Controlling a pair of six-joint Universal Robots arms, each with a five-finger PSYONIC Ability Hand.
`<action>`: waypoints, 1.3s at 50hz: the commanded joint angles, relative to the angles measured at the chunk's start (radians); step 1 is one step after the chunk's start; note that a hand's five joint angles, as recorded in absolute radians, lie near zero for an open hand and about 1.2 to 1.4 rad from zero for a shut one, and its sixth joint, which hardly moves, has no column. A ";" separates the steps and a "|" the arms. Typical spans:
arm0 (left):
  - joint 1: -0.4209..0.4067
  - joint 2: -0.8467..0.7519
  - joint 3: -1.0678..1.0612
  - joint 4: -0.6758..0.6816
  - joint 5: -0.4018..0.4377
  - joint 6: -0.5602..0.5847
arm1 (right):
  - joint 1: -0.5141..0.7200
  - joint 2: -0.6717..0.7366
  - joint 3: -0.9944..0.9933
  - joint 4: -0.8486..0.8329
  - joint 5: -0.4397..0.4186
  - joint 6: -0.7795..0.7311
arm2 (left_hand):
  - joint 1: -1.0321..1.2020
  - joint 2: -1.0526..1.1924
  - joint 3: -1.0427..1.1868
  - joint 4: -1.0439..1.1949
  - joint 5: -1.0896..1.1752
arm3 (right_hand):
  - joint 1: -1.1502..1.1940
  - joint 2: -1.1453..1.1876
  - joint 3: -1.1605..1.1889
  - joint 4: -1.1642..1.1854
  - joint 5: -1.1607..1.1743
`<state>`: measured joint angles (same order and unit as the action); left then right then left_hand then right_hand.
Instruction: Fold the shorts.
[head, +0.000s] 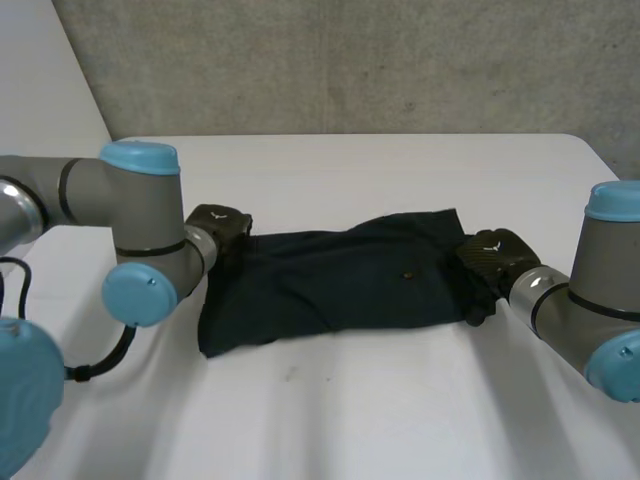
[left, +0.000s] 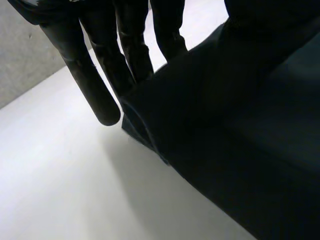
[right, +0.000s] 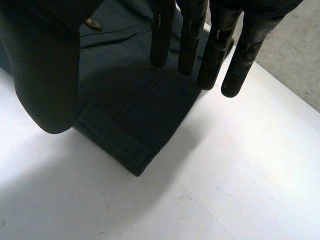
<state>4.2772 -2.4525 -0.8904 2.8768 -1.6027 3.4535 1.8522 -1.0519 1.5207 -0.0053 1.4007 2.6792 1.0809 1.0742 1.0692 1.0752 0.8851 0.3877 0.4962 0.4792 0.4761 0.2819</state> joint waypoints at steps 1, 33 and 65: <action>0.013 -0.086 0.206 -0.039 0.001 0.012 | -0.007 -0.033 0.044 -0.001 -0.032 -0.001 | 0.315 0.322 0.327 0.321 0.337 | 0.123 0.014 0.031 0.035 0.054; -0.022 -0.100 0.274 -0.002 -0.085 0.130 | -0.007 0.039 0.084 -0.183 -0.069 -0.117 | -0.873 -0.867 -0.862 -0.868 -0.852 | 0.223 0.114 0.131 0.134 0.154; 0.020 0.656 -0.605 0.150 0.133 -0.157 | -0.088 -0.134 -0.010 0.011 0.050 -0.535 | -0.885 -0.878 -0.873 -0.879 -0.864 | 1.009 0.900 0.917 0.920 0.940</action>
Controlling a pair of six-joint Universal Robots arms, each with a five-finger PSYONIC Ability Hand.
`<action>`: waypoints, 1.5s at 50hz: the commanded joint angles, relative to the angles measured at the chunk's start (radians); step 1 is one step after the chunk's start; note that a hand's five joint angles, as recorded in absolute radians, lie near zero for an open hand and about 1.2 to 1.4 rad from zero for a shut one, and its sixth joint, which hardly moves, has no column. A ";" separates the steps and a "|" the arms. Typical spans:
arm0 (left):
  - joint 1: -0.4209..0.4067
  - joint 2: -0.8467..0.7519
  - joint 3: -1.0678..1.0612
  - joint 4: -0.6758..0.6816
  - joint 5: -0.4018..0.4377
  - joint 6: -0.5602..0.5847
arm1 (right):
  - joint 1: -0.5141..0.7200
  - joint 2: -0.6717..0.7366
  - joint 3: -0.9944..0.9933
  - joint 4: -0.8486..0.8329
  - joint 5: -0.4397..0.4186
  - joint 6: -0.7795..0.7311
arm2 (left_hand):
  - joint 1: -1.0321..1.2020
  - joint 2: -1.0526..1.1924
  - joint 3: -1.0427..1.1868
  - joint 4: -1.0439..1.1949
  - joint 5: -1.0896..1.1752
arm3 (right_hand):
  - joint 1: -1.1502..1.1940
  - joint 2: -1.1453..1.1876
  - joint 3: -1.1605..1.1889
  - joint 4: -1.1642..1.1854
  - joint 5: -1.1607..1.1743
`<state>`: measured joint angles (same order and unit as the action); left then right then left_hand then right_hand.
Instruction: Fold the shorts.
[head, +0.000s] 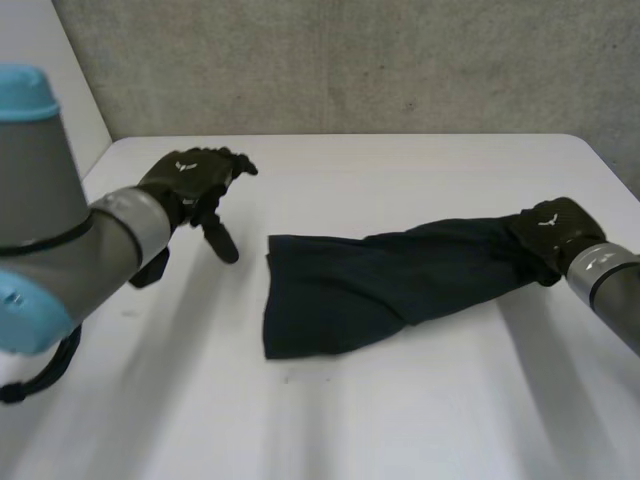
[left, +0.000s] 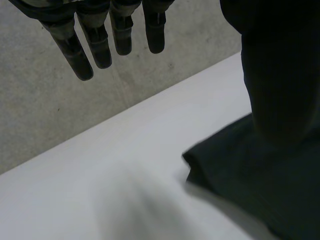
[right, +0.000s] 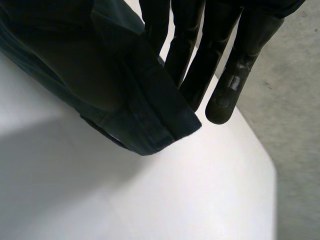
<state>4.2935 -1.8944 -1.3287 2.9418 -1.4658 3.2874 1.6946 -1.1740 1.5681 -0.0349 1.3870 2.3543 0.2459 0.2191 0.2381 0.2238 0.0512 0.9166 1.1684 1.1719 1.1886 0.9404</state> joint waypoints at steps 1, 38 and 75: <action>-0.001 0.110 -0.187 0.105 -0.004 0.009 | 0.148 -0.009 -0.077 0.035 0.061 -0.236 | -0.053 -0.026 -0.045 -0.031 -0.033 | 0.480 0.228 0.224 0.208 0.281; -0.164 -0.146 0.080 0.171 -0.119 -0.061 | 0.306 -0.043 -0.129 -0.083 -0.203 0.683 | -0.044 -0.017 -0.036 -0.022 -0.024 | -0.742 -0.994 -0.997 -1.014 -0.940; -0.284 -0.434 0.204 0.039 -0.262 0.044 | 0.313 0.346 -0.450 0.230 -0.126 0.379 | -0.027 0.000 -0.019 -0.004 -0.006 | -0.742 -0.994 -0.997 -1.014 -0.940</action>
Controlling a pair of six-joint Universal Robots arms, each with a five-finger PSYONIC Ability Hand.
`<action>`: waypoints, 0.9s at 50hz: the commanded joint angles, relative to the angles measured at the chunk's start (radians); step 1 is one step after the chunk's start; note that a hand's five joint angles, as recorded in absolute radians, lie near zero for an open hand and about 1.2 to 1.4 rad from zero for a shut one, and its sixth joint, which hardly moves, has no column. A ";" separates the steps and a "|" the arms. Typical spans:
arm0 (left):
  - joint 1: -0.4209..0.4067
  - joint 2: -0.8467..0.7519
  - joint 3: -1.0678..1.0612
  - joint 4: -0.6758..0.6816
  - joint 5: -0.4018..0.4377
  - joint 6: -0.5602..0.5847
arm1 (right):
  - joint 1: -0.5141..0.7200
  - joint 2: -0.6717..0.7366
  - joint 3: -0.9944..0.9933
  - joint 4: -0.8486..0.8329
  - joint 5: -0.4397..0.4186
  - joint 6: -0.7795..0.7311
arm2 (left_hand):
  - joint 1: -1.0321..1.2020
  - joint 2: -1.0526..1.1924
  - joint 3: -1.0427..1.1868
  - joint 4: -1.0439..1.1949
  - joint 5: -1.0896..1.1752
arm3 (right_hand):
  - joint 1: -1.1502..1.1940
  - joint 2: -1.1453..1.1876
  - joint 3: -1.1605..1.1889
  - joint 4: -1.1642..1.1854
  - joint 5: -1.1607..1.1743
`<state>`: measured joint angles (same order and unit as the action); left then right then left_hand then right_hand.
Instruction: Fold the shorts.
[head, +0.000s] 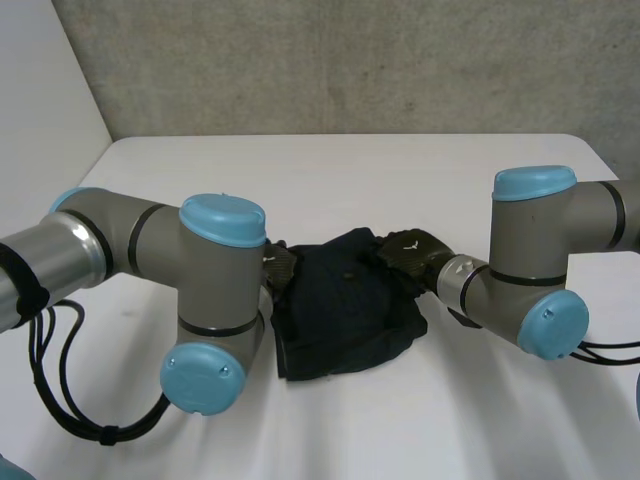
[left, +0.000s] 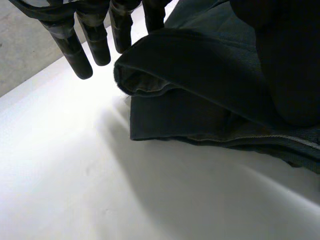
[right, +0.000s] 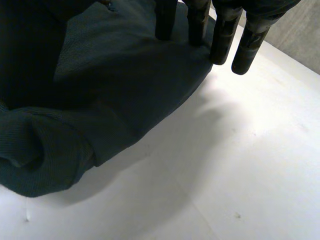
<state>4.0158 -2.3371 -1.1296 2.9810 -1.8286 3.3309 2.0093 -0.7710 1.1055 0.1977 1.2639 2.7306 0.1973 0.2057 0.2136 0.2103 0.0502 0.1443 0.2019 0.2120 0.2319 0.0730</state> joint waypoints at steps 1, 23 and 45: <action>-0.004 0.013 0.005 -0.001 0.115 0.001 | 0.000 -0.073 0.017 -0.004 -0.005 0.005 | 0.028 0.019 0.012 0.015 0.000 | 0.030 -0.027 -0.038 -0.057 -0.073; 0.284 0.702 -0.176 -0.139 0.132 -0.211 | -0.089 -0.611 0.097 -0.008 0.380 0.250 | 0.007 -0.001 -0.009 -0.006 -0.020 | 0.030 -0.027 -0.038 -0.057 -0.073; 0.299 0.696 -0.101 -0.073 0.130 -0.212 | -0.064 -0.503 0.070 0.120 0.158 0.135 | 0.005 -0.004 -0.012 -0.008 -0.023 | 0.030 -0.027 -0.038 -0.057 -0.073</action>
<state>4.3224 -1.6129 -1.3082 2.9091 -1.6985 3.1165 1.9315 -1.3730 1.1950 0.2216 1.5878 2.9421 0.1973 0.2057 0.2136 0.2102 0.0467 0.1436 0.2019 0.2120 0.2321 0.0651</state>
